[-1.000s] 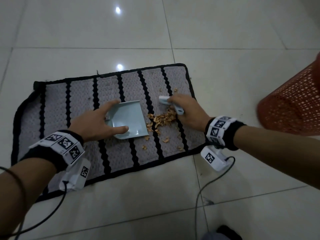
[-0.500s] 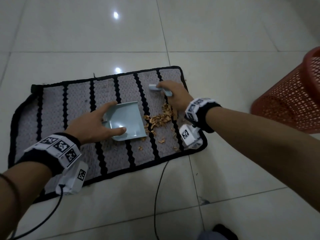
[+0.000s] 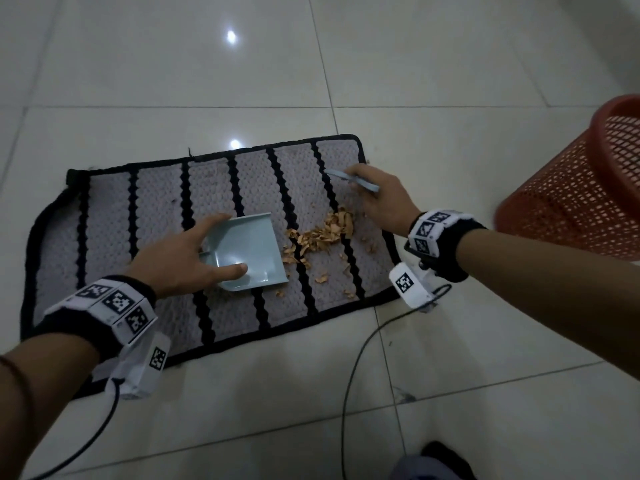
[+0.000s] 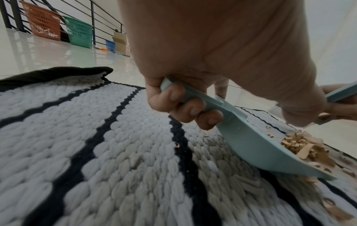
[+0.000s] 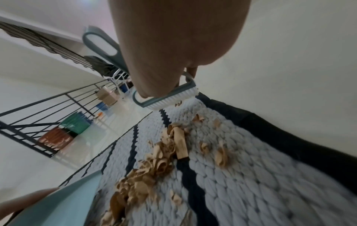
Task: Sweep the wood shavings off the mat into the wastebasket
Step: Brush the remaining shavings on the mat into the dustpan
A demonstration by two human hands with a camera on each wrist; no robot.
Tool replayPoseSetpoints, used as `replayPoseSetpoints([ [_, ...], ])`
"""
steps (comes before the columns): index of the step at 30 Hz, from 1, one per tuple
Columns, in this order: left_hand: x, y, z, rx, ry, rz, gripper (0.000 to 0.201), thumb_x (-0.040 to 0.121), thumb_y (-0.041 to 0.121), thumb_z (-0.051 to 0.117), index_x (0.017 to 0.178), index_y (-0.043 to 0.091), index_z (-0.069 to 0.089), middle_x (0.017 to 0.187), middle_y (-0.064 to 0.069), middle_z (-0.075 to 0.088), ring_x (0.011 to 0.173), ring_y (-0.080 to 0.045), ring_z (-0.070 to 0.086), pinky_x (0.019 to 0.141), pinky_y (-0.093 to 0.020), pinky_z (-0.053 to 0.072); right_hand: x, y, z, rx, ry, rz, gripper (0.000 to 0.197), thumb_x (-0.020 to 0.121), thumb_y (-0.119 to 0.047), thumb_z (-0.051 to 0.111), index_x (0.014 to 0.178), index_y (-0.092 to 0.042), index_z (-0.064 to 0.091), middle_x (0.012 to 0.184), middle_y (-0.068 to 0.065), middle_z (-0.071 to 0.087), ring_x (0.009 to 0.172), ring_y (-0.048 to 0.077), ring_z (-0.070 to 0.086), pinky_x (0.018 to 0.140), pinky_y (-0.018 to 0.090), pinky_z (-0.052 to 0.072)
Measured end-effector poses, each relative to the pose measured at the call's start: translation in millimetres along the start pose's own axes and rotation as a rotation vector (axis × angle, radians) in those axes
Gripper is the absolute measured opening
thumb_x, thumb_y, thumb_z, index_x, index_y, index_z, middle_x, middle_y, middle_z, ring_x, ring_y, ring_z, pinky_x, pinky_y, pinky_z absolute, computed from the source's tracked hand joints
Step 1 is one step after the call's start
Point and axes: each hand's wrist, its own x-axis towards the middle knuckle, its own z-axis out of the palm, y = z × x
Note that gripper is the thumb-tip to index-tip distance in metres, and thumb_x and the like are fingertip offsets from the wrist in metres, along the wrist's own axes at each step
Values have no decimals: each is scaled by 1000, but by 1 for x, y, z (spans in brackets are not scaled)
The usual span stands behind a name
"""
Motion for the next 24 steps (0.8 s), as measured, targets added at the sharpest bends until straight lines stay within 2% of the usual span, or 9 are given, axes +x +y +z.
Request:
replayPoseSetpoints([
  [3,-7,-10,-3,-21,31,-27,104,51,90,53,143,53,21,132,-2,60,106,-25,62,89,-42,53,-2,-1,12,-66,-85,4,18,94,-8,51,108,-3,62,89,10,62,71,23,52,63,34,42],
  [7,-13,-25,-8,-28,40,-67,110,47,92,54,145,53,21,133,-6,59,110,-26,62,91,-45,52,-27,-17,26,-109,-174,-81,32,85,6,52,113,-4,62,100,14,68,84,29,60,71,38,51],
  [10,-17,-32,-11,-53,17,-72,114,44,89,63,144,52,22,136,-6,56,111,-26,60,89,-41,51,-33,-29,21,-52,-18,-26,19,98,-5,49,112,-3,61,93,10,66,76,23,57,65,29,44],
  [13,-21,-33,-7,-40,-25,-58,118,45,80,77,145,51,21,136,-6,56,109,-24,61,86,-37,51,-28,-25,12,-124,123,117,25,103,-21,42,100,-4,59,71,6,60,61,21,55,54,22,39],
  [15,-22,-31,0,-13,-40,-52,122,43,78,78,146,51,18,135,-8,58,108,-25,62,86,-38,52,-25,-22,13,-170,125,184,28,104,-29,39,88,-11,53,63,3,55,56,21,52,49,29,35],
  [18,-25,-28,13,-29,-38,-54,129,38,83,75,148,49,14,137,-8,56,111,-26,61,89,-39,52,-28,-26,29,-173,124,198,24,104,-32,42,82,-21,43,59,-9,44,51,10,43,47,28,30],
  [20,-28,-28,19,-17,-42,-46,136,33,90,69,148,49,9,138,-9,55,111,-27,62,88,-39,53,-32,-31,44,-164,106,191,20,103,-28,43,84,-22,44,62,-7,44,53,12,42,50,28,30],
  [22,-30,-28,22,15,-34,-42,137,37,87,72,150,45,7,136,-11,57,107,-28,63,84,-36,53,-36,-39,54,-170,58,189,15,101,-26,44,91,-18,51,71,-1,52,61,17,47,58,28,35],
  [24,-29,-27,26,57,-9,-45,135,43,83,74,152,41,6,131,-10,60,101,-28,64,79,-34,54,-39,-48,64,-143,36,178,16,101,-24,45,91,-15,53,72,0,54,61,17,47,56,28,34],
])
